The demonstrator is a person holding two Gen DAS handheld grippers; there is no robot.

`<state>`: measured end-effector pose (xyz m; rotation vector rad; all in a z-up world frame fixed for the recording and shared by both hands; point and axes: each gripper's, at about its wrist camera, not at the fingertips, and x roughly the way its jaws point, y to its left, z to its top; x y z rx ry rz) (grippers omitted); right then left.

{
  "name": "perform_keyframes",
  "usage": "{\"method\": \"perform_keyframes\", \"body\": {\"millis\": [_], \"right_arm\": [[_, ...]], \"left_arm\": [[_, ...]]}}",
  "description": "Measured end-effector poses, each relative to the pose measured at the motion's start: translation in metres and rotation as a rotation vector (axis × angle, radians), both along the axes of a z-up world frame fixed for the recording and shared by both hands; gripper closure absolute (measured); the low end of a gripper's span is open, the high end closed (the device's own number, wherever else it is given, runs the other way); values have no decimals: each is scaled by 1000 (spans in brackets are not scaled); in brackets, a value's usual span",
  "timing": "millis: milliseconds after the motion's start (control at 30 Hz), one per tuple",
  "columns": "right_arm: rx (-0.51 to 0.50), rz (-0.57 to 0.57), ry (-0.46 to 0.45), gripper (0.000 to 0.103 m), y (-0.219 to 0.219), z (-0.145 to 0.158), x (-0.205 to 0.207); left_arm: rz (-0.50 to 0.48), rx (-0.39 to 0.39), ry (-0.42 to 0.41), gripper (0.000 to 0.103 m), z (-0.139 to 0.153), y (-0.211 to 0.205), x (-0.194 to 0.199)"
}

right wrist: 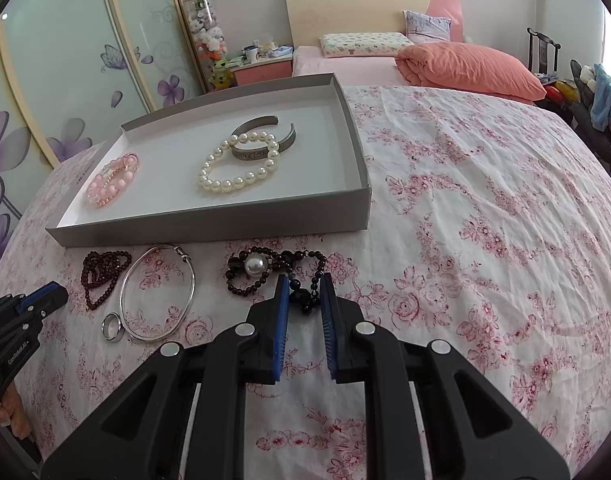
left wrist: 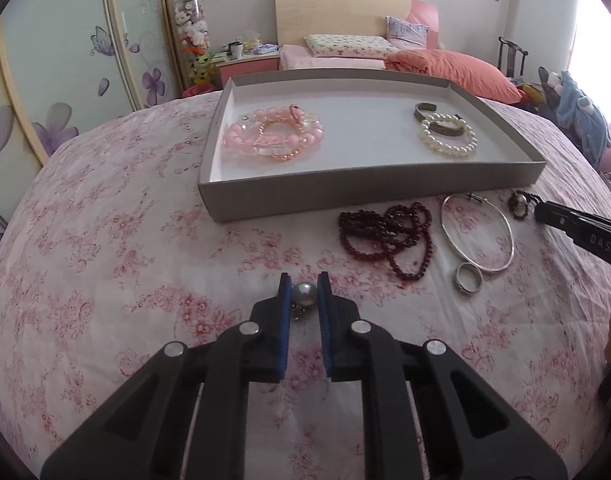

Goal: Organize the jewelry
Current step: 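Lift the bracelet and pearl and carry them over the grey tray with both tools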

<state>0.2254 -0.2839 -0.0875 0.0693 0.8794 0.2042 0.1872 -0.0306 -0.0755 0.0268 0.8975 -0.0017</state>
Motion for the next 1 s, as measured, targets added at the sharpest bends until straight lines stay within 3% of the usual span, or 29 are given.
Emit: {"method": "perform_keyframes", "body": {"millis": [400, 1000], "right_arm": [[-35, 3, -5, 86, 2, 1, 0], [102, 80, -171, 86, 10, 38, -13]], "left_arm": [[11, -3, -1, 89, 1, 1, 5], [64, -46, -18, 89, 6, 21, 5]]}}
